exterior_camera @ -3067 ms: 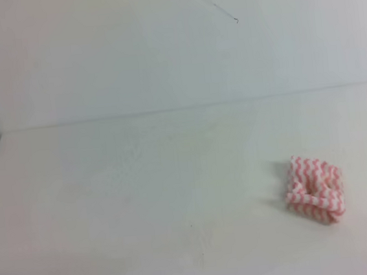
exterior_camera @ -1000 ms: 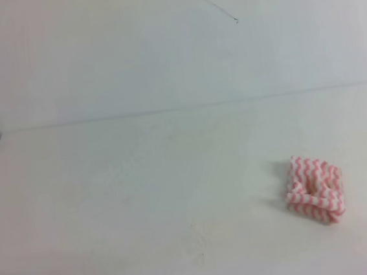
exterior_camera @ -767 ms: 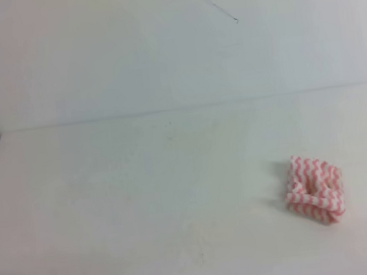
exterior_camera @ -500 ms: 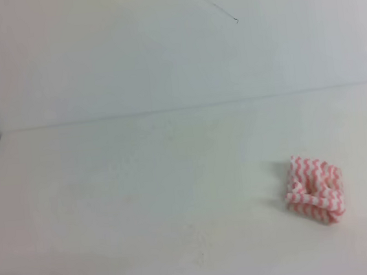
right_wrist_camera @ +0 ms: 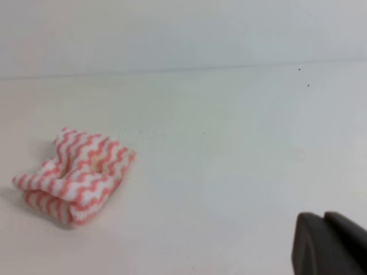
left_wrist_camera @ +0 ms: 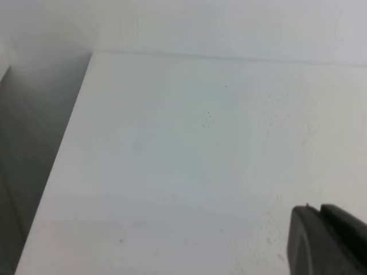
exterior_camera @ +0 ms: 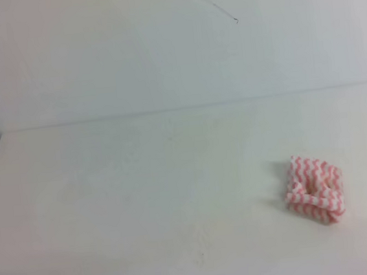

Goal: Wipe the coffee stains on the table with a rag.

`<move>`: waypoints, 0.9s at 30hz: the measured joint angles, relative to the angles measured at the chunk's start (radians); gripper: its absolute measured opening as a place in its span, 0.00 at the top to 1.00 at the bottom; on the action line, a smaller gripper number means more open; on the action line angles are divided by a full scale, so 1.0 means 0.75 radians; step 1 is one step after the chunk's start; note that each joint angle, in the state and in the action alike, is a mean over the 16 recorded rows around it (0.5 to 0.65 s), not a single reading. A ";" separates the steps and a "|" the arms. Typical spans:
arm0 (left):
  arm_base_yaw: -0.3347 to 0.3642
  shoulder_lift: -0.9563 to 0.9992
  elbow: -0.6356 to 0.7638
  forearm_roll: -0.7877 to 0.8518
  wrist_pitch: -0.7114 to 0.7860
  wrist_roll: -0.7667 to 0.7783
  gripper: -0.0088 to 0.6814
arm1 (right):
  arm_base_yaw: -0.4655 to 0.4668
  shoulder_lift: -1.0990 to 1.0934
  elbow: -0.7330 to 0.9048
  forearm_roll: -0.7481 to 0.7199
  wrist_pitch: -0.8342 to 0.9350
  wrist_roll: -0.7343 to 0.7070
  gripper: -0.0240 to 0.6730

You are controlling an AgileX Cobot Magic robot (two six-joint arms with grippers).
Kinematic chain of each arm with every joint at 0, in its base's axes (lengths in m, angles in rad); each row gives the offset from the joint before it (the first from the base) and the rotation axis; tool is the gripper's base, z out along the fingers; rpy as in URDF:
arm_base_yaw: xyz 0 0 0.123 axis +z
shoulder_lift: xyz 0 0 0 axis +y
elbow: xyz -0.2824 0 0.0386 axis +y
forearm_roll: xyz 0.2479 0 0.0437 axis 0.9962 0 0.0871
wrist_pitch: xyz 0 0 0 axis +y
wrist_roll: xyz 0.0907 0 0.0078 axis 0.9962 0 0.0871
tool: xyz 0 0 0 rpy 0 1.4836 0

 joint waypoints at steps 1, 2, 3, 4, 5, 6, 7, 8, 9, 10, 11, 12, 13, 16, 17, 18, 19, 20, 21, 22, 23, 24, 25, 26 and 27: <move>0.000 0.000 0.000 0.000 0.000 0.000 0.99 | 0.000 0.000 0.000 0.000 0.000 0.000 0.97; 0.000 0.000 0.000 0.000 0.000 0.000 0.99 | 0.000 0.000 0.000 0.000 0.000 0.000 0.97; 0.000 0.000 0.000 0.000 0.000 0.000 0.99 | 0.000 -0.001 0.000 0.000 0.000 0.000 0.97; 0.000 0.000 0.000 0.000 0.000 0.000 0.99 | 0.000 0.001 -0.002 0.000 0.000 0.000 0.97; 0.000 0.000 0.004 0.000 0.000 0.000 0.99 | 0.000 0.001 -0.002 0.000 0.000 0.000 0.97; 0.000 0.000 0.004 0.000 0.000 0.000 0.99 | 0.000 -0.001 0.000 0.000 0.000 0.000 0.97; 0.000 0.000 0.004 0.000 0.000 0.000 0.99 | 0.000 0.001 -0.002 0.000 0.000 0.000 0.97; 0.000 0.000 0.004 0.000 0.000 0.000 0.99 | 0.000 0.001 -0.005 0.000 0.000 0.000 0.97; 0.000 0.000 0.004 0.000 0.000 0.000 0.99 | 0.000 -0.001 -0.002 0.000 0.000 0.000 0.97; 0.000 0.000 0.004 0.000 0.000 0.000 0.99 | 0.000 0.001 -0.005 0.000 0.000 0.000 0.97; 0.000 0.000 0.004 0.000 0.001 0.000 0.99 | 0.000 0.002 -0.007 0.000 0.000 0.000 0.97; 0.000 0.002 0.000 0.000 0.001 0.000 0.99 | 0.000 0.002 -0.007 0.000 0.000 0.000 0.97; 0.000 0.002 0.000 0.000 0.001 0.001 0.99 | 0.000 0.004 -0.009 -0.001 0.000 0.000 0.97; 0.000 0.007 -0.004 0.000 0.001 0.001 0.99 | 0.001 0.007 -0.012 -0.001 0.000 0.000 0.97; 0.000 0.007 -0.004 0.000 0.001 0.001 0.99 | 0.001 0.005 -0.009 -0.001 0.000 0.000 0.97; 0.000 0.007 -0.004 0.000 0.001 0.001 0.99 | 0.000 0.004 -0.007 0.000 0.000 0.000 0.97; 0.000 0.007 -0.004 0.000 0.000 0.001 0.99 | 0.001 0.005 -0.009 -0.001 0.000 0.000 0.97; 0.000 0.007 -0.004 0.000 0.000 0.001 0.99 | 0.000 0.004 -0.007 0.000 0.000 0.000 0.97; 0.000 0.007 -0.004 0.000 0.000 0.001 0.99 | 0.000 0.002 -0.005 0.000 0.000 0.000 0.97; 0.000 0.007 -0.004 0.000 0.000 0.001 0.99 | 0.000 0.004 -0.007 0.000 0.000 0.000 0.97; 0.000 0.007 -0.004 0.000 0.000 0.001 0.99 | 0.000 0.002 -0.005 0.000 0.000 0.000 0.97; 0.000 0.007 -0.004 0.000 0.000 0.001 0.99 | 0.000 0.001 -0.002 0.000 0.000 0.000 0.97; 0.000 0.009 -0.007 0.000 0.000 0.001 0.99 | 0.000 0.001 -0.002 0.000 0.000 0.000 0.97; 0.000 0.009 -0.007 0.000 0.000 0.001 0.99 | 0.000 -0.001 0.000 0.000 0.000 0.000 0.97; 0.000 0.009 -0.007 0.000 0.000 0.001 0.99 | 0.000 -0.003 0.002 0.000 0.000 0.000 0.97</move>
